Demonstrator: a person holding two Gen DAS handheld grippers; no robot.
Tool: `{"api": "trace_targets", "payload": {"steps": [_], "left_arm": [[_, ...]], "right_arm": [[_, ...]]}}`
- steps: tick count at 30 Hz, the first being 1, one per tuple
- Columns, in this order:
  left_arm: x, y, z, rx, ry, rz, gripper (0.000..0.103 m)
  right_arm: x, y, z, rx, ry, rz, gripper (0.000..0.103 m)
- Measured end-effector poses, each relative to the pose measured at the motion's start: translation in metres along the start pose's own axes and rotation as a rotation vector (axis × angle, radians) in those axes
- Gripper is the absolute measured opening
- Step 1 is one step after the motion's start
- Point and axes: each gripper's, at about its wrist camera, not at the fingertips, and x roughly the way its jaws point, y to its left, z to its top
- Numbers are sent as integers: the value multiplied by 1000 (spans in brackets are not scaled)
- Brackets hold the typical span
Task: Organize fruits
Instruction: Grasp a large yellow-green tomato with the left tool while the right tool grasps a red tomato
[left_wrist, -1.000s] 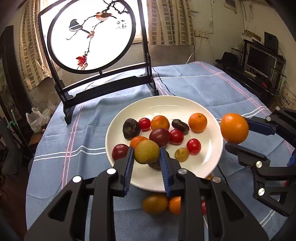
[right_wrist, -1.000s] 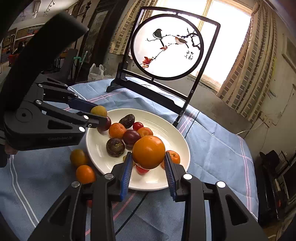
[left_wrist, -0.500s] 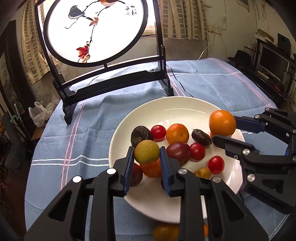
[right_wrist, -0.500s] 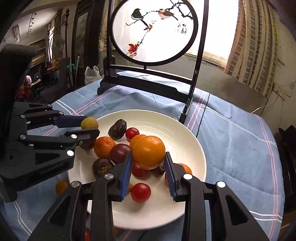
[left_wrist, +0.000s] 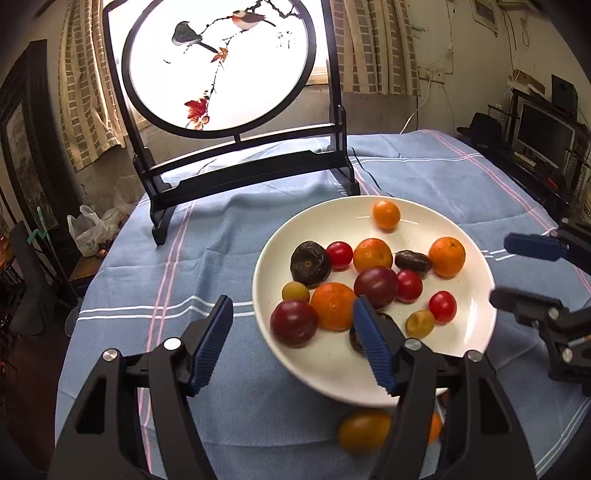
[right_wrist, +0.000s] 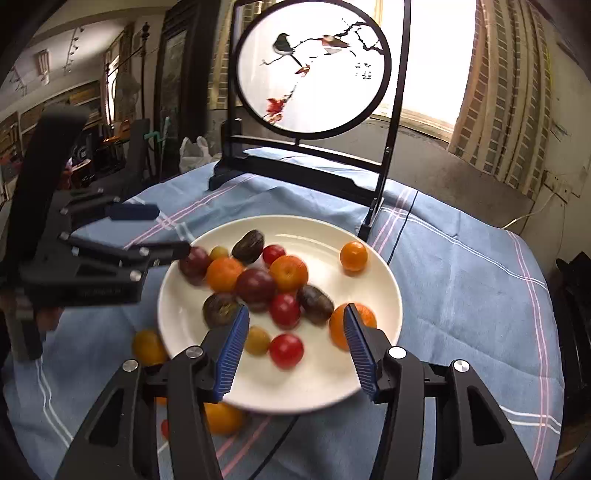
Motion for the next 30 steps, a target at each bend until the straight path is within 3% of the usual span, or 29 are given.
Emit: {"api": "trace_targets", "payload": {"steps": [5,10,14,16,17,27,30], "left_arm": [[-25,5,-34,42,13,-24,71],[-41,4,-68,106,32,-48,71],[-39,-2,-90,174,61,-59,71],[-31,-6,-96,195,80,-69,71],[-27,-7,-97,200,87,-73,71],[5,-34,-87,316,82,-149,70],[17,-42,-86,343,118,-199,60]], "right_arm": [[-21,36,-49,-23,89,140,54],[-7,55,-74,16,190,223,54],[13,62,-78,42,240,242,44],[20,66,-77,33,235,221,31],[21,68,-75,16,232,206,29],[-8,45,-77,80,208,217,28],[-8,42,-79,95,210,216,28]]}}
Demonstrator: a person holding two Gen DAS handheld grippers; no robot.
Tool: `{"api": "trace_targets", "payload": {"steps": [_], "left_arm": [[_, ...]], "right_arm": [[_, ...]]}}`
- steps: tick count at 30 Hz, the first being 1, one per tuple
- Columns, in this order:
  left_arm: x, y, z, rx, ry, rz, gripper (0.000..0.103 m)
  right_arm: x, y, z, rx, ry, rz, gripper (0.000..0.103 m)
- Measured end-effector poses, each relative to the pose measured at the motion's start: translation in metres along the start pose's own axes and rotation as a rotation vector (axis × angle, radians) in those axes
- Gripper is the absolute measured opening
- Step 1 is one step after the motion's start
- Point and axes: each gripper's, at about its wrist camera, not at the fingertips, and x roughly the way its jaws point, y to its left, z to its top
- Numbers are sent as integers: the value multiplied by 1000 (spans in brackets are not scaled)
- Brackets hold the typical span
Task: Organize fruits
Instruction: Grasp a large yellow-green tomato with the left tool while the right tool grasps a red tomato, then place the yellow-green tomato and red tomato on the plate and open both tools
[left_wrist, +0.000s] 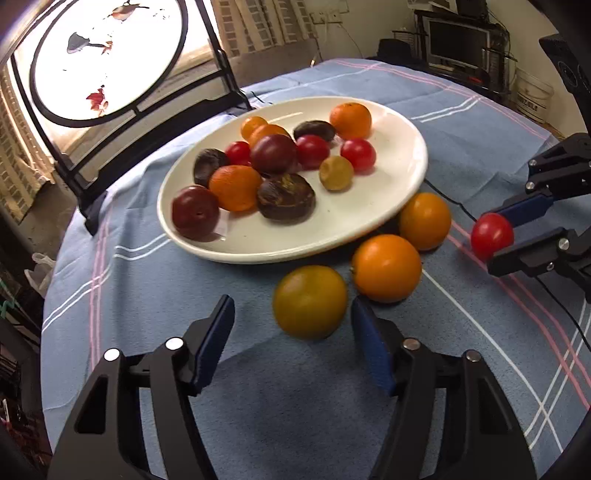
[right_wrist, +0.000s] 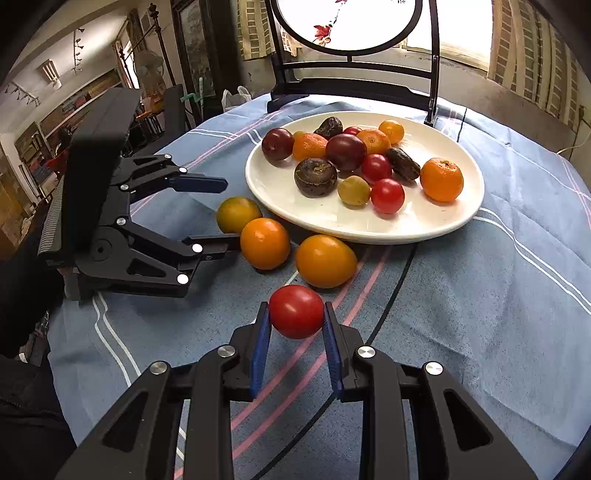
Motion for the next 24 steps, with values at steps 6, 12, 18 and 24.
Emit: {"api": "trace_targets", "payload": {"steps": [6,12,18,24], "left_arm": [[-11,-3,0,-36,-2,-51,38],[-61,4,10,-64,-112,-21,38],[-89,28,59,-215,-237,146,38],[-70,42,95,-336,-229,161,38]], "right_arm": [[-2,0,-4,-1,-5,4,28],[-21,2,4,-18,-60,-11,28],[-54,-10,46,-23,-201,-80,28],[-50,-39,93,28,-283,-151,28]]}}
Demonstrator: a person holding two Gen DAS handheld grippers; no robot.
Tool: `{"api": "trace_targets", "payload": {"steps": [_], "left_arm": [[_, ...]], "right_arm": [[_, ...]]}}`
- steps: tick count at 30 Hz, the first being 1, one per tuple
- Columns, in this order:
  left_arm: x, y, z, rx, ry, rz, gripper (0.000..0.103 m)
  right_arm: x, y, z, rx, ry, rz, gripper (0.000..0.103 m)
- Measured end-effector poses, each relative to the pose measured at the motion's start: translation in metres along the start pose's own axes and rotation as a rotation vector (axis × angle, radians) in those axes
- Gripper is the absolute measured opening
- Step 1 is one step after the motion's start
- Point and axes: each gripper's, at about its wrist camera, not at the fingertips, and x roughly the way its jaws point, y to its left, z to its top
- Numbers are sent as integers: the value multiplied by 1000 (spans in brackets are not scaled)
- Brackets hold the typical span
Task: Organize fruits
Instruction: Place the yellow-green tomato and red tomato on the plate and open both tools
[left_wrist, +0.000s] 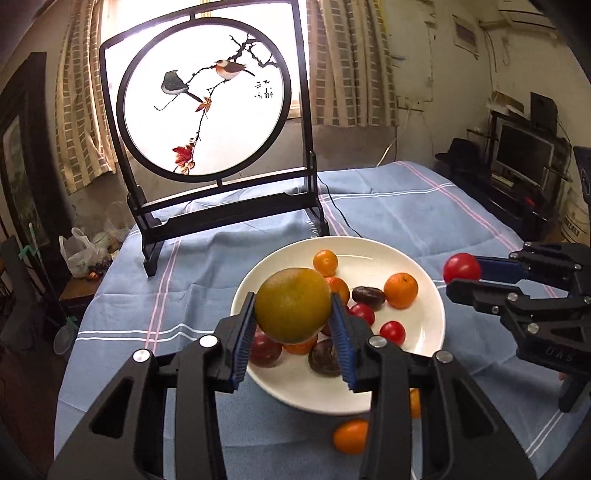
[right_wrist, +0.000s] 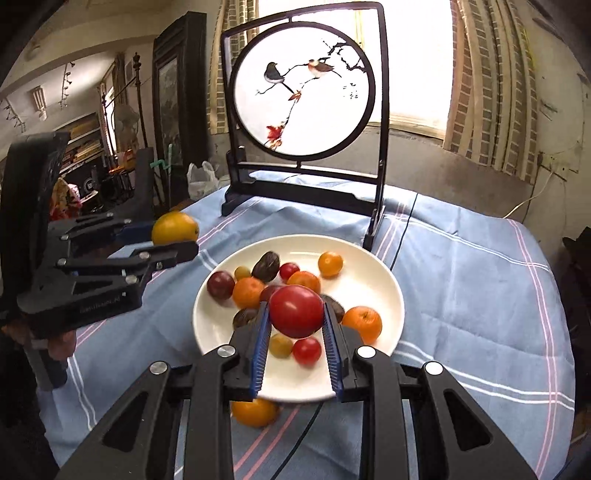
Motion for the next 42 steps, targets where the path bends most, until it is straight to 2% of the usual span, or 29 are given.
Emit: {"api": "trace_targets", "payload": {"steps": [5,14,28,32,35,37,42], "left_arm": [[34,-5,1,-14,48,27,38],[75,1,-1,-19,118,62,38],[96,0,0,-31,154,71,39],[95,1,1,-32,141,78,54],[88,3,2,-32,124,77,62],[83,5,1,-30,115,79,63],[66,12,-5,-39,107,65,64]], "right_arm": [[32,-16,21,39,10,-22,28],[75,-26,27,81,58,-27,28],[100,-26,26,87,108,-28,31],[107,-27,26,89,115,-52,32],[101,-30,24,103,103,-43,37],[92,-30,22,95,99,-34,41],[61,-23,11,51,97,-17,44]]}}
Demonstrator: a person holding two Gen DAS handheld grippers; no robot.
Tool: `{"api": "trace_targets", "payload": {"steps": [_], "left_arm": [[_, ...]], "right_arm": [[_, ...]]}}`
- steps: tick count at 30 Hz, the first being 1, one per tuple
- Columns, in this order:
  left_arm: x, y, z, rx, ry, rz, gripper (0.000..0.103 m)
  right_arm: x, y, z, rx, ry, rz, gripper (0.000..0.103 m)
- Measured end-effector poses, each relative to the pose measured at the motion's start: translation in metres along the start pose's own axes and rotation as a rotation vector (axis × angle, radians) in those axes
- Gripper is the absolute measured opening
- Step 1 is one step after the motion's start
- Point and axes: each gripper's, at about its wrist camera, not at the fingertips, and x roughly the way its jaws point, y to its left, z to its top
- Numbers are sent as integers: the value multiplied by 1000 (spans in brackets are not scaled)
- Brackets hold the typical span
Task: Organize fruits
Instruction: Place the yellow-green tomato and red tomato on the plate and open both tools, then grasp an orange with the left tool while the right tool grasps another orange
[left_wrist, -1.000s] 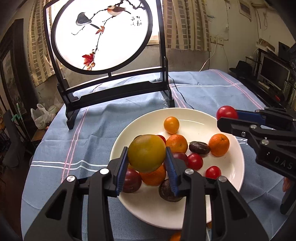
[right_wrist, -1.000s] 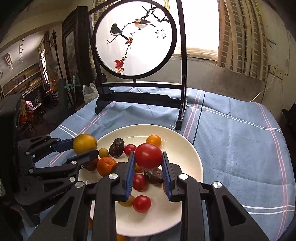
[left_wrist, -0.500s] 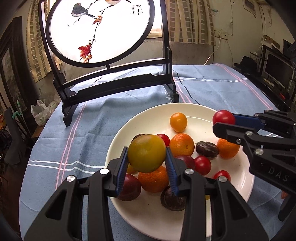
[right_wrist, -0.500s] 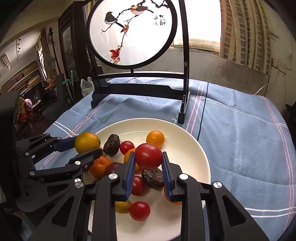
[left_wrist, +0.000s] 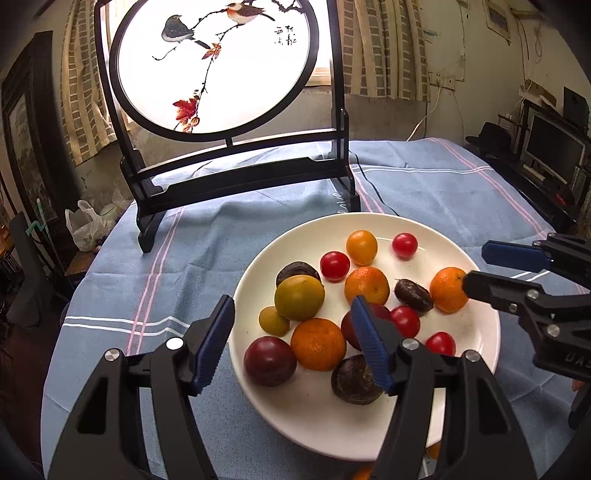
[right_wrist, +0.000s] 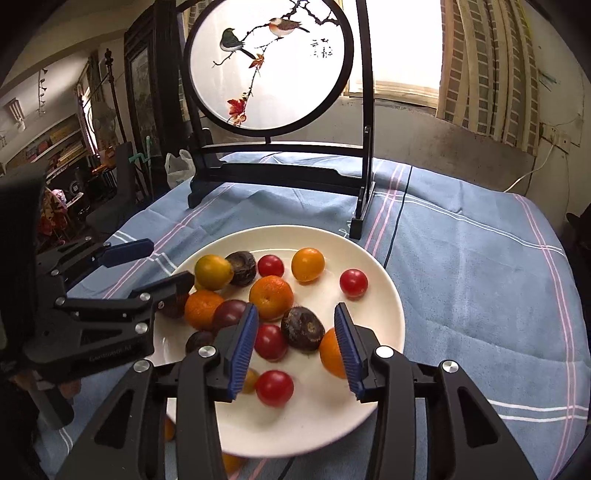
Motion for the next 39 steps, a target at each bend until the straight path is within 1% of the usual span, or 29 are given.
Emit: {"api": "trace_targets", "payload": {"steps": [2,3,5,6,9,11,13,18,20,21,22,25,29,33,34,36,37,38,39], "left_arm": [[-9,2,-8,8,-2,-7,66],[-14,3,-12,16,-3,-11,67],[-26,4,-25,37,-10,-16,71],[-32,4,-31,48,-11,-18,71],[-48,4,-52,74,-3,-49,73],[-55,4,-64,80,12,-75,73],[-60,2,-77,101,27,-91,73],[-62,-3,-100,142,61,-110,73],[-58,-7,-104,161,76,-109,73],[-56,-10,-106,169,83,-114,73],[-54,-12,-108,178,91,-122,74],[-50,-22,-112,206,99,-139,74],[-44,-35,-113,233,102,-170,74],[-31,-46,-110,240,115,-169,74],[-27,-47,-109,236,124,-171,71],[-20,-48,-109,225,149,-175,54],[-18,-48,-109,221,167,-192,40],[-18,-48,-110,213,171,-197,39],[-20,-48,-110,212,168,-183,39]], "right_arm": [[-16,5,-13,-28,-4,14,48],[-22,8,-21,-34,-3,30,53],[-34,14,-39,-45,15,59,55],[-39,18,-49,-57,24,68,59],[-45,33,-77,-100,59,94,60],[-41,40,-90,-117,91,109,60],[-31,46,-98,-130,124,99,60],[-3,54,-101,-137,179,90,60],[5,56,-101,-143,192,98,59],[8,58,-102,-149,195,89,52],[12,59,-102,-156,204,90,42],[9,60,-103,-156,200,97,41],[-11,53,-106,-145,177,106,41],[-30,41,-106,-119,144,96,41],[-33,39,-106,-115,138,94,41],[-37,37,-108,-107,133,94,41],[-37,36,-109,-107,134,95,41],[-37,37,-110,-110,134,97,41],[-37,37,-111,-110,135,97,41]]}}
